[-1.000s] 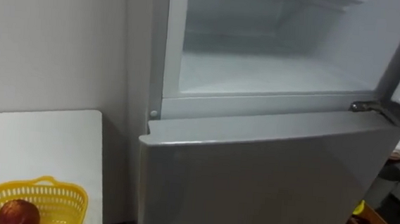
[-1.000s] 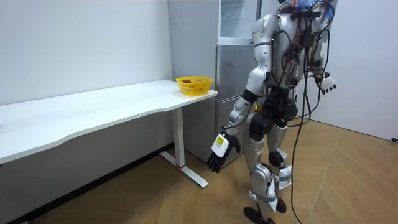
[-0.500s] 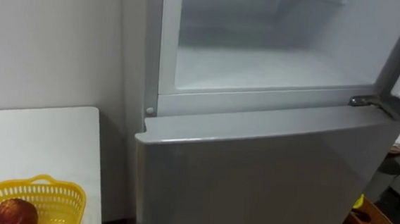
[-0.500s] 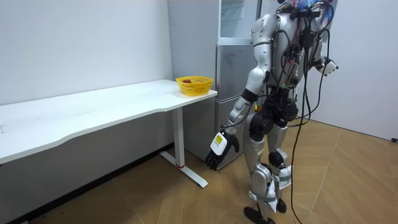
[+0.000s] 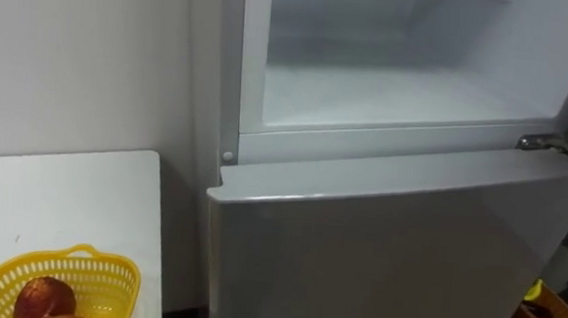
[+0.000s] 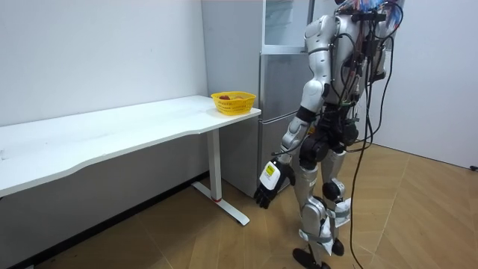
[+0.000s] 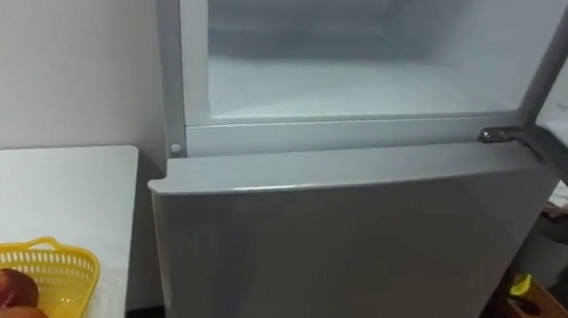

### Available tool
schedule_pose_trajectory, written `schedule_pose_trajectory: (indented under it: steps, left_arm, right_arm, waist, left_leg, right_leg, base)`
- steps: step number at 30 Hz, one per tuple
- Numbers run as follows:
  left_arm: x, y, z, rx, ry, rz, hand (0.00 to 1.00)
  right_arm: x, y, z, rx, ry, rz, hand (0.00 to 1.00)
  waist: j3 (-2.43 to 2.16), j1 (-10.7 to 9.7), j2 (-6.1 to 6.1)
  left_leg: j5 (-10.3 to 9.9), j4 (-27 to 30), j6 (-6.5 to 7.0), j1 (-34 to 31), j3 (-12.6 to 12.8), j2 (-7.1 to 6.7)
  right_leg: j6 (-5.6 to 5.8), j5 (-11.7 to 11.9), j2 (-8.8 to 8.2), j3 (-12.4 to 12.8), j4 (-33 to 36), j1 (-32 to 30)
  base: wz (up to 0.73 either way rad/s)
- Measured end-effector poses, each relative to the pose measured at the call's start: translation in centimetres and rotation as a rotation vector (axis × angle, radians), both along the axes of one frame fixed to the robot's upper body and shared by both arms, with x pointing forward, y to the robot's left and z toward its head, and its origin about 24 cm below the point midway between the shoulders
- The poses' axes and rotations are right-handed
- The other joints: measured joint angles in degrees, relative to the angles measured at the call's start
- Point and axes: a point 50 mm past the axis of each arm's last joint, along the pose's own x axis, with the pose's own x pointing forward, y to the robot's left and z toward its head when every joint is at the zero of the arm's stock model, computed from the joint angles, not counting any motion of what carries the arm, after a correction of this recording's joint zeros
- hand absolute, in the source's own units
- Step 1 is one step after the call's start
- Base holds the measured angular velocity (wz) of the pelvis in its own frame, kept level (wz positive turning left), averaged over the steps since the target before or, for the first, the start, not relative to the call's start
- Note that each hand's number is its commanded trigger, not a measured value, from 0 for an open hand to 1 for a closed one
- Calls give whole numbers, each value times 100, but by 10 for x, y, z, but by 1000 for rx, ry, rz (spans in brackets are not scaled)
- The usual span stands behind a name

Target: Retrieve from the upper fridge

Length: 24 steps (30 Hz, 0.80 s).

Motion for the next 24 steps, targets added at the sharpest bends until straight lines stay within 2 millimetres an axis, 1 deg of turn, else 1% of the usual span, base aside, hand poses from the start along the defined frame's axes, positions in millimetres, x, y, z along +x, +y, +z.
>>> schedule_pose_trajectory:
  steps: [2,6,15,17,20,24]
  left_arm:
    - [-3,0,0,-1,6,2,0]
    - [-2,0,0,-4,-1,-1,0]
    - [-3,-2,-1,-18,0,-2,0]
    - [-5,-3,-1,-21,10,-7,0]
    - [-5,-5,-2,-31,22,-30,0]
    - [-5,-7,-3,-42,27,-40,0]
  right_arm:
    - [5,4,2,-30,-11,50,0]
    - [12,11,5,-68,-39,131,0]
    - [22,23,9,-138,-63,244,0]
    - [27,30,10,-162,-64,283,0]
    - [31,40,19,-206,-97,340,0]
    - [39,52,25,-273,-109,410,0]
  waist:
    - [-4,12,7]
    - [-10,128,16]
    - [-9,138,15]
    - [-11,138,18]
    - [-17,147,29]
    - [-10,180,12]
  left_leg:
    - [0,5,0,5,-2,7]
    - [0,18,-1,12,-2,15]
    - [1,27,-1,10,8,17]
    - [1,27,-1,6,5,18]
    - [1,27,-1,1,-8,22]
    - [0,32,-1,16,-15,32]
  right_leg:
    - [-1,0,-12,-1,0,-2]
    - [-5,3,-19,-4,18,2]
    - [-11,3,-16,11,16,-4]
    - [-14,5,-14,13,9,6]
    - [-16,6,-14,9,11,6]
    - [-32,17,-15,-21,15,4]
  base:
    - [0]
    - [0]
    - [0]
    - [0]
    - [0]
    - [-1]
